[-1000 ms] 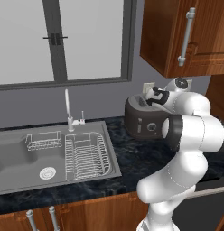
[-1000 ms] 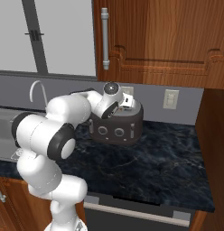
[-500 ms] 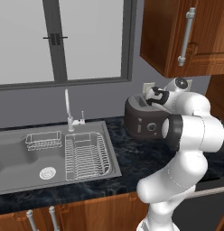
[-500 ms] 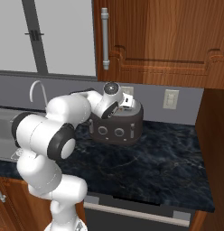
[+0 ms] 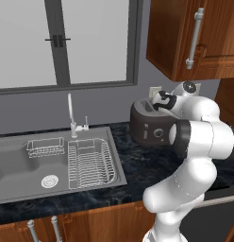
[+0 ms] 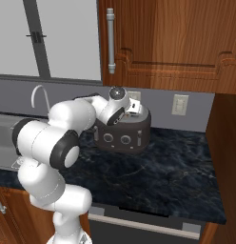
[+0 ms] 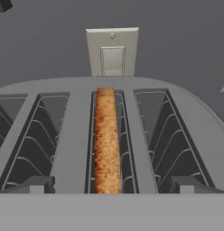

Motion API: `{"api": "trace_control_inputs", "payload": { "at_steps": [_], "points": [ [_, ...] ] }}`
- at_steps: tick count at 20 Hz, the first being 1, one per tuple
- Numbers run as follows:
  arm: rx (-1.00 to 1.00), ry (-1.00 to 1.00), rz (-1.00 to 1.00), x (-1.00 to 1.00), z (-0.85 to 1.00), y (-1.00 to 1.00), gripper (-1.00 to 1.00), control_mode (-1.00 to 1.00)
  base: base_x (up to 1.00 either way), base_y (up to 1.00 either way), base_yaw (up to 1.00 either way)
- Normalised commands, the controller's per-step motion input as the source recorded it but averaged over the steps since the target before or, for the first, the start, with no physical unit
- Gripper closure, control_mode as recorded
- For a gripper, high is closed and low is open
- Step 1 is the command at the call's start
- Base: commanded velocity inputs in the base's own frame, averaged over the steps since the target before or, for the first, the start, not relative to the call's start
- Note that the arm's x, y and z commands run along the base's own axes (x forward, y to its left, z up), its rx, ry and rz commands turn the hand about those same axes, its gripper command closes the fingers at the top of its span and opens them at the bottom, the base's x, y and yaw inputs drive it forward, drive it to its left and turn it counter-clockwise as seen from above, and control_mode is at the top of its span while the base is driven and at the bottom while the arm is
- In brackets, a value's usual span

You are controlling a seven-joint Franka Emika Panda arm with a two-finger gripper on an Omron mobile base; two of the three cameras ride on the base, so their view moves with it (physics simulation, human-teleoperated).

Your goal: Start the toaster. Once the lever pops up, take the bread to the plate on the dining counter.

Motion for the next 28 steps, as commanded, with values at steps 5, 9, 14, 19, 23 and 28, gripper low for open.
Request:
{"api": "trace_control_inputs", "payload": {
  "at_steps": [5,9,14,19,23,28],
  "points": [
    [0.0,0.0,0.0,0.0,0.0,0.0,-1.0,-1.0,0.0,0.0,0.0],
    [0.0,0.0,0.0,0.0,0.0,0.0,1.0,-1.0,0.0,0.0,0.0],
    [0.0,0.0,0.0,0.0,0.0,0.0,1.0,-1.0,0.0,0.0,0.0],
    [0.0,0.0,0.0,0.0,0.0,0.0,1.0,-1.0,0.0,0.0,0.0],
    [0.0,0.0,0.0,0.0,0.0,0.0,1.0,-1.0,0.0,0.0,0.0],
    [0.0,0.0,0.0,0.0,0.0,0.0,1.0,-1.0,0.0,0.0,0.0]
  ]
}}
